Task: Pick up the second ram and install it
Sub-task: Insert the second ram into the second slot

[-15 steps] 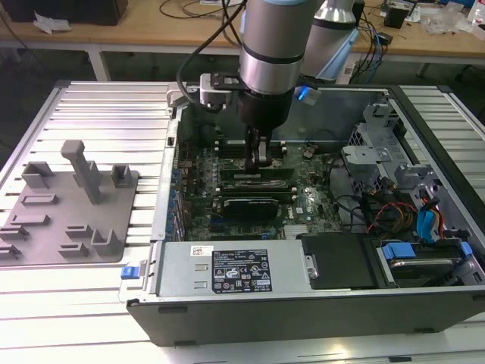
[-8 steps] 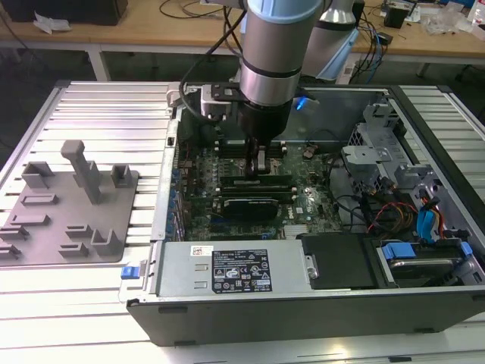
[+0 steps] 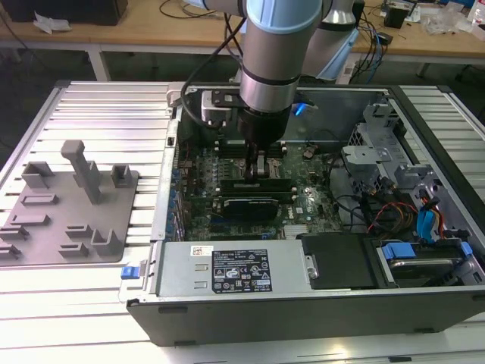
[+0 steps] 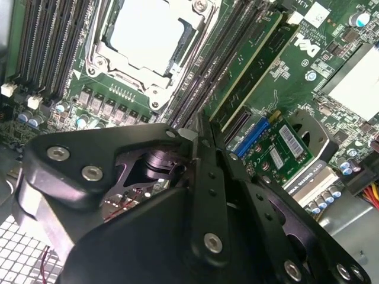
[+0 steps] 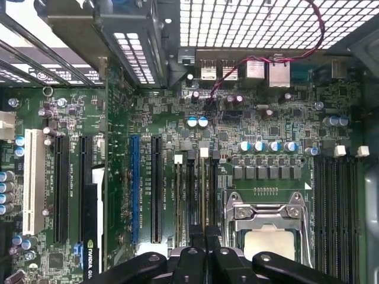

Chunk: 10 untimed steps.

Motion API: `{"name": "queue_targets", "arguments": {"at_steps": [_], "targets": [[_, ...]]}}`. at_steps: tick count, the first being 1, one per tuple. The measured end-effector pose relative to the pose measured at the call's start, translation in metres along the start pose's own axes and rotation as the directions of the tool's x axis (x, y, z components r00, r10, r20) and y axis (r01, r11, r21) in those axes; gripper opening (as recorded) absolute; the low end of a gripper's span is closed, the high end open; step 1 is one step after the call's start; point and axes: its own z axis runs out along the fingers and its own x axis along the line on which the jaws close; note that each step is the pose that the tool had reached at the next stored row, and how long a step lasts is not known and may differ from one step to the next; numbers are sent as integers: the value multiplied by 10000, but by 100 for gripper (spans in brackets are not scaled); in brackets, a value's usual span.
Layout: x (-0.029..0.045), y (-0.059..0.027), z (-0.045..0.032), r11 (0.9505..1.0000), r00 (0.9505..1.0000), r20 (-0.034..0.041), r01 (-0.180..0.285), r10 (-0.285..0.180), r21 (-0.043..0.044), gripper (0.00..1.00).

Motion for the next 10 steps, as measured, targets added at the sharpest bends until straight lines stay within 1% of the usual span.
{"name": "queue_targets", "arguments": {"at_steps": [3, 10], "targets": [[1, -18, 10, 10000, 10000, 0, -16, 16, 0, 9], [-8, -21, 33, 10000, 10000, 9, -77, 77, 1, 9]]}}
